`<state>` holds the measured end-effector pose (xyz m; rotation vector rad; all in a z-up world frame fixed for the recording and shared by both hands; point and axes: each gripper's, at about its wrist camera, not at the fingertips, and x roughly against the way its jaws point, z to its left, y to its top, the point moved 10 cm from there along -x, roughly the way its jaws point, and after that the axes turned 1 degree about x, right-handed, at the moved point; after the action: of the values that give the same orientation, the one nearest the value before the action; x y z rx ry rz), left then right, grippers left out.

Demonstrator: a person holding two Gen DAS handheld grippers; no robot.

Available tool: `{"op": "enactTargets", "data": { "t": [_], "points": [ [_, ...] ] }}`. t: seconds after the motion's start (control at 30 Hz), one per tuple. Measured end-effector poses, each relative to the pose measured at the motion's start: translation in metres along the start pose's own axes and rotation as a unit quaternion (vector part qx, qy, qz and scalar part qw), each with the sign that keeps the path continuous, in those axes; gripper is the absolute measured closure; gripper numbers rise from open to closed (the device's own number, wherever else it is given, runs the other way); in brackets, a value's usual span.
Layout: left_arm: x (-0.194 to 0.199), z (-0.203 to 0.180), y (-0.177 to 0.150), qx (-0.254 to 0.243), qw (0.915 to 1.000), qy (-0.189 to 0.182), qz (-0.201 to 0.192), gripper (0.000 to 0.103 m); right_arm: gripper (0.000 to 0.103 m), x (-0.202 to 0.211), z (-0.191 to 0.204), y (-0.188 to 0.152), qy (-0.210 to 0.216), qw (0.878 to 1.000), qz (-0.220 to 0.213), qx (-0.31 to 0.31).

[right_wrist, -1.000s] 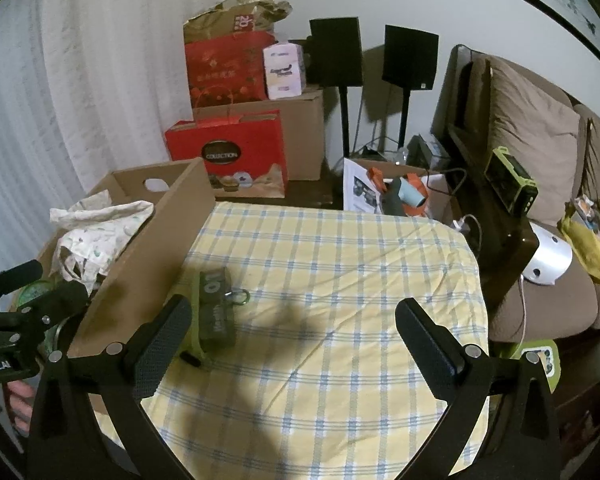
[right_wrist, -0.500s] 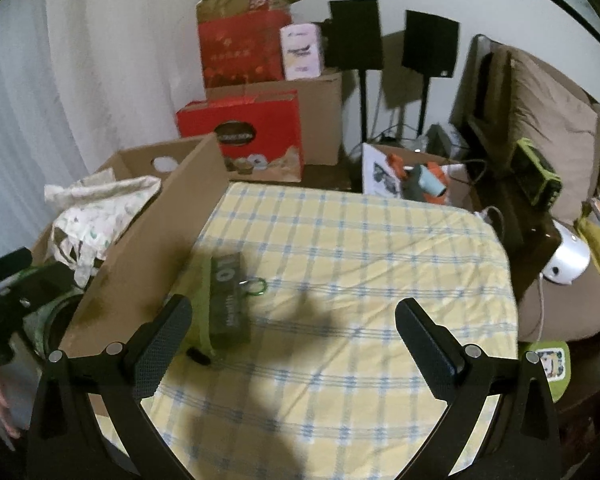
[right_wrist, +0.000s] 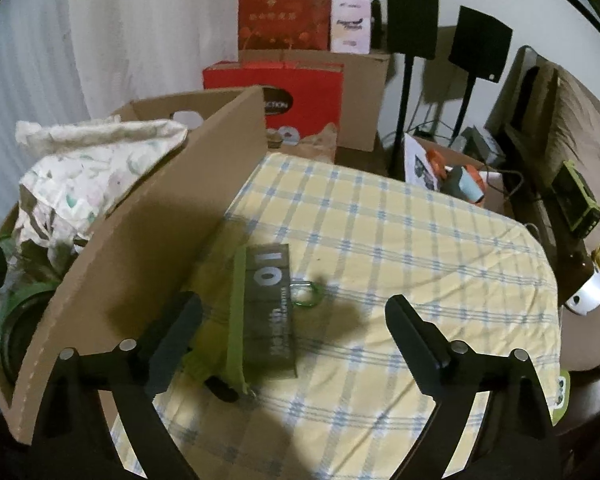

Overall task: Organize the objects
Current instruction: 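Grasp the green pill box with the right gripper and lift it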

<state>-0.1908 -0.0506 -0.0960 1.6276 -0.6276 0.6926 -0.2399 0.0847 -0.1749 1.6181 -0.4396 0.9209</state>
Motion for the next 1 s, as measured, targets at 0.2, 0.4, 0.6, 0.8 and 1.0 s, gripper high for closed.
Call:
{"op": "enactTargets", "data": {
  "t": [0.2, 0.4, 0.6, 0.8, 1.0],
  "points": [
    [-0.005, 0.001, -0.004, 0.001, 1.0, 0.0, 0.004, 0.0, 0.055, -0.023, 0.009, -0.008, 0.004, 1.0, 0.029, 0.004],
    [-0.006, 0.001, -0.004, 0.0, 1.0, -0.002, 0.005, 0.0, 0.055, -0.027, 0.015, -0.008, 0.019, 0.999, 0.036, 0.002],
    [-0.007, -0.004, -0.004, -0.001, 1.0, -0.006, 0.005, 0.0, 0.055, -0.035, 0.022, -0.013, 0.021, 0.999, 0.048, 0.011],
    [-0.005, -0.013, -0.005, -0.002, 0.9998, -0.019, 0.011, 0.0, 0.06, -0.033, 0.009, -0.013, 0.024, 0.999, 0.043, -0.013],
    [-0.003, -0.029, 0.0, -0.008, 0.9994, -0.031, 0.012, 0.0, 0.06, -0.005, -0.02, -0.008, 0.024, 0.998, 0.021, -0.047]
  ]
}}
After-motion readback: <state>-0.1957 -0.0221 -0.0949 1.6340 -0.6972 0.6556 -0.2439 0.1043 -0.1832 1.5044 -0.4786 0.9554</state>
